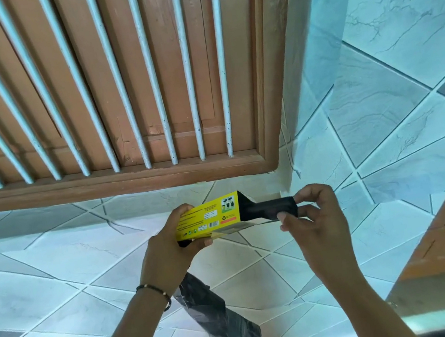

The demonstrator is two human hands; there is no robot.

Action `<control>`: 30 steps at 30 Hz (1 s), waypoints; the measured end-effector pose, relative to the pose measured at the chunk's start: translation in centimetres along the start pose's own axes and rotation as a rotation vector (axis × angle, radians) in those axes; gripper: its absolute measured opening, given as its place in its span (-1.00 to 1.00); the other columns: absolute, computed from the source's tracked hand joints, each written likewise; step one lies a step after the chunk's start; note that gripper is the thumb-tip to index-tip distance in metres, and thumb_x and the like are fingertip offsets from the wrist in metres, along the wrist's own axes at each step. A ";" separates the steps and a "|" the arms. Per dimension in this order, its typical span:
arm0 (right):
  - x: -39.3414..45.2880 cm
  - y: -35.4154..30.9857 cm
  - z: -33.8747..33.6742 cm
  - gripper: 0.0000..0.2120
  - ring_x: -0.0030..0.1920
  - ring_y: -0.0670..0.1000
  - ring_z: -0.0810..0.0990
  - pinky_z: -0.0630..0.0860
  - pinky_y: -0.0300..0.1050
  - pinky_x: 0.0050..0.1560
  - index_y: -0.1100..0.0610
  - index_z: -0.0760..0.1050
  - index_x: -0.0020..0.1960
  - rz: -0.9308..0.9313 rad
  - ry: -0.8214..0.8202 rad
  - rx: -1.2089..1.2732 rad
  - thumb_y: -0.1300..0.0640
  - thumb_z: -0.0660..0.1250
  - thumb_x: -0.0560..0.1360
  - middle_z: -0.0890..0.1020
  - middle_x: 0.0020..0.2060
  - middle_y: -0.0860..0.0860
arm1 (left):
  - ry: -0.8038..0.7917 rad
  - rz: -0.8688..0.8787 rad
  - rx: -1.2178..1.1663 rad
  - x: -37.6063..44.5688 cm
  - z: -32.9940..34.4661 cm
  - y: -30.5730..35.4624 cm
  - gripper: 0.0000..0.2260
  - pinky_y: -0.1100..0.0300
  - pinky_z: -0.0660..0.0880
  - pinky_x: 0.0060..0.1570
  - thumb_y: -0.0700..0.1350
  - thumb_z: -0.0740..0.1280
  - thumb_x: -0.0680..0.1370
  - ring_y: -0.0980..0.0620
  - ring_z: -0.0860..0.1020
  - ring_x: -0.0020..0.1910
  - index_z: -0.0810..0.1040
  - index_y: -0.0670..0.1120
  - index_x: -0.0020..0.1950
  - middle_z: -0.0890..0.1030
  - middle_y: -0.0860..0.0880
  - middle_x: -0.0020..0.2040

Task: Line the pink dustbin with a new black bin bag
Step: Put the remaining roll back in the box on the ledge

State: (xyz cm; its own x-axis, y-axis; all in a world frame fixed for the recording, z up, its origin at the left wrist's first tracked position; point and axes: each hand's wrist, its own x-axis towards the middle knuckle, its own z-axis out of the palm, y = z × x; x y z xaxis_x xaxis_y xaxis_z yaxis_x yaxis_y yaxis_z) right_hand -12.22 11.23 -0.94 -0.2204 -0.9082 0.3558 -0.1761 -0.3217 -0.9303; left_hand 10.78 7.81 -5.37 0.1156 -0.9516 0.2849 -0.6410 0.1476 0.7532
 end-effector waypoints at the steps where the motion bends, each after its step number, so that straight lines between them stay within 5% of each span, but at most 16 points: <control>1: 0.0 0.1 0.1 -0.74 -0.28 0.02 0.63 0.51 -0.23 -0.21 -0.03 0.41 -0.13 -0.045 0.052 -0.052 0.27 0.42 0.39 0.64 -0.23 -0.01 | -0.002 0.000 -0.004 -0.2 0.1 0.1 -0.51 0.15 0.56 -0.19 0.09 0.50 0.31 0.11 0.55 -0.39 0.38 0.26 0.17 0.66 0.06 -0.22; 4: -0.2 0.7 0.7 -0.94 -0.24 -0.05 0.54 0.40 -0.33 -0.22 -0.04 0.53 -0.19 -0.330 0.048 -0.445 0.11 0.34 0.44 0.61 -0.25 -0.20 | 0.006 -0.013 -0.001 -0.6 0.6 0.1 -0.48 0.14 0.58 -0.18 0.15 0.48 0.30 0.05 0.59 -0.35 0.35 0.29 0.18 0.67 0.07 -0.20; 7: -0.4 1.7 1.4 -0.79 -0.05 -0.05 0.40 0.26 -0.39 -0.03 -0.03 0.60 -0.04 -0.462 -0.072 -0.592 0.05 0.19 0.47 0.57 -0.06 -0.14 | 0.028 -0.040 -0.020 -0.6 0.7 -0.2 -0.48 0.11 0.59 -0.18 0.16 0.49 0.29 0.03 0.59 -0.36 0.35 0.29 0.16 0.68 0.07 -0.19; 12: -0.4 1.8 1.2 -0.64 0.16 -0.13 0.40 0.40 -0.25 0.10 0.02 0.42 0.20 -0.271 0.081 -0.248 0.06 0.35 0.41 0.48 0.15 -0.11 | 0.024 -0.053 -0.052 -0.8 0.3 -0.4 -0.49 0.03 0.61 -0.22 0.14 0.50 0.28 0.05 0.54 -0.46 0.35 0.31 0.14 0.68 0.06 -0.22; 15: 0.2 1.6 1.8 -0.58 0.09 -0.14 0.53 0.51 -0.16 0.08 0.04 0.39 0.21 0.019 -0.001 0.046 0.18 0.44 0.40 0.54 0.12 -0.10 | -0.006 -0.032 -0.050 -1.1 0.3 0.1 -0.47 0.03 0.60 -0.20 0.15 0.50 0.27 0.04 0.55 -0.44 0.35 0.33 0.15 0.68 0.07 -0.19; 18: 0.2 1.8 2.5 -0.67 -0.03 0.02 0.62 0.55 -0.20 -0.02 0.07 0.44 0.19 0.116 -0.030 0.141 0.22 0.38 0.45 0.64 0.00 0.00 | -0.035 -0.015 -0.025 -1.3 0.5 0.6 -0.45 0.04 0.61 -0.16 0.22 0.47 0.25 0.03 0.58 -0.39 0.32 0.34 0.17 0.67 0.09 -0.14; 21: 0.2 2.0 3.1 -0.74 -0.13 0.00 0.66 0.60 0.04 0.00 0.03 0.45 0.20 0.070 -0.052 0.111 0.15 0.30 0.51 0.68 -0.11 -0.07 | -0.019 -0.013 -0.006 -1.2 0.4 0.9 -0.42 0.02 0.60 -0.16 0.28 0.41 0.22 0.03 0.58 -0.38 0.29 0.34 0.18 0.67 0.08 -0.14; 24: -0.1 2.0 3.6 -0.48 -0.17 -0.03 0.67 0.61 0.16 -0.06 0.01 0.30 0.36 0.018 -0.124 0.011 -0.15 0.22 0.46 0.68 -0.16 -0.20 | -0.011 -0.016 0.021 -1.2 0.3 1.3 -0.42 0.02 0.60 -0.17 0.28 0.41 0.24 0.02 0.56 -0.39 0.29 0.34 0.20 0.65 0.09 -0.19; 27: -0.5 1.9 3.8 -0.26 -0.06 -0.06 0.63 0.61 0.07 -0.03 -0.09 0.19 0.40 -0.043 -0.193 -0.126 -0.47 0.05 0.34 0.66 -0.08 -0.19 | 0.006 -0.005 0.069 -1.3 0.2 1.8 -0.41 0.05 0.58 -0.10 0.23 0.45 0.30 -0.04 0.60 -0.23 0.30 0.32 0.26 0.65 0.07 -0.13; 30: -0.8 1.9 4.0 -0.18 0.20 -0.08 0.51 0.50 -0.12 0.18 -0.04 0.16 0.45 -0.129 -0.251 -0.331 -0.50 -0.16 0.36 0.47 0.29 -0.08 | 0.003 0.016 0.126 -1.4 0.3 2.3 -0.39 0.10 0.57 -0.07 0.21 0.43 0.33 -0.05 0.60 -0.12 0.30 0.27 0.33 0.66 0.04 -0.07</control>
State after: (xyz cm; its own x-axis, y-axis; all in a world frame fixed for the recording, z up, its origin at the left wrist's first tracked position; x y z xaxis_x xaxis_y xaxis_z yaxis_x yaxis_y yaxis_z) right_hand -8.60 10.25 -3.33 0.0564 -0.9164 0.3964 -0.4938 -0.3706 -0.7866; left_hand 8.92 9.36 -4.22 0.1066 -0.9485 0.2982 -0.7331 0.1276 0.6681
